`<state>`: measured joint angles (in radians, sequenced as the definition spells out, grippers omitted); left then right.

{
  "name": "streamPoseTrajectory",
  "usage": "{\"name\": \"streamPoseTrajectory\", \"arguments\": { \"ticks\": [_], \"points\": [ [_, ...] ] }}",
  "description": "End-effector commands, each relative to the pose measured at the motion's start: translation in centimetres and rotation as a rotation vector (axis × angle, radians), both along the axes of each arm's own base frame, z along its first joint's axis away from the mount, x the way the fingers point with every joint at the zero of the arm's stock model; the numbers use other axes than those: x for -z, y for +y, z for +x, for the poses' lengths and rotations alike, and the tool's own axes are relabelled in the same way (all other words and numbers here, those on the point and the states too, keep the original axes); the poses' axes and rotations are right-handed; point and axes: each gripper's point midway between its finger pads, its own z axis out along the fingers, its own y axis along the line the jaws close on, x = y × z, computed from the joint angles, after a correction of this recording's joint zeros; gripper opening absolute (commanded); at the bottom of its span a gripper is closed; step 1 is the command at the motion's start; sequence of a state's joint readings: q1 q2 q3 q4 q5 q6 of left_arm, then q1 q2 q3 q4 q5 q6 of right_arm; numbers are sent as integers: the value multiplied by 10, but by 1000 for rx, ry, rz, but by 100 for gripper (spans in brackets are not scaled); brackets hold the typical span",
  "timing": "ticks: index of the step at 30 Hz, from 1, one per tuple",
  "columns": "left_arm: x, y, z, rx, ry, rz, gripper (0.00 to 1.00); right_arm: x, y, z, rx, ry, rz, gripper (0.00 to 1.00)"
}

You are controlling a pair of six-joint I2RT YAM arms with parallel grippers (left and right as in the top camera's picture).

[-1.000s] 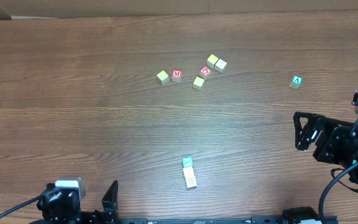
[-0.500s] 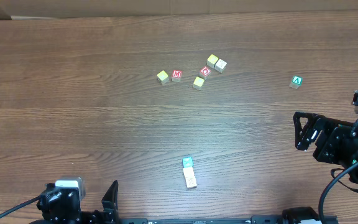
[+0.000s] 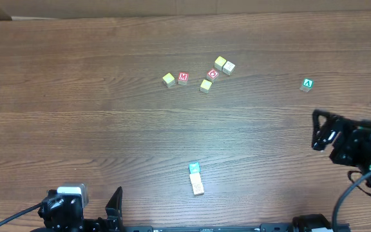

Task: Flip 3 blocks

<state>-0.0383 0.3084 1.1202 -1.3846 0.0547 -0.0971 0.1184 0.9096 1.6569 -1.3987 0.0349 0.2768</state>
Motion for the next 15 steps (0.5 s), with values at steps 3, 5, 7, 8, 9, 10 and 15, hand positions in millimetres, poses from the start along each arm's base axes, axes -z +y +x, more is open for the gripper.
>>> {"name": "streamPoseTrajectory", "arguments": {
  "ticks": [3,5,7,8,9,10,15],
  "points": [
    [-3,2,-1,-6,-19,14,100,-28,1,-22,-91,-290,-107,100],
    [-3,2,-1,-6,-19,14,100,-26,6,-27,-140,-376,-139,100],
    [-3,2,-1,-6,-19,14,100,-16,11,-31,-178,-449,-160,100],
    [-3,2,-1,-6,-19,14,100,-9,13,-33,-187,-480,-163,100],
    [-3,2,-1,-6,-19,14,100,-1,14,-34,-194,-503,-160,100],
    [-3,2,-1,-6,-19,14,100,9,16,-35,-203,-526,-156,100],
    [-3,2,-1,-6,-19,14,100,72,30,-27,-275,-611,-138,100]
  ]
}}
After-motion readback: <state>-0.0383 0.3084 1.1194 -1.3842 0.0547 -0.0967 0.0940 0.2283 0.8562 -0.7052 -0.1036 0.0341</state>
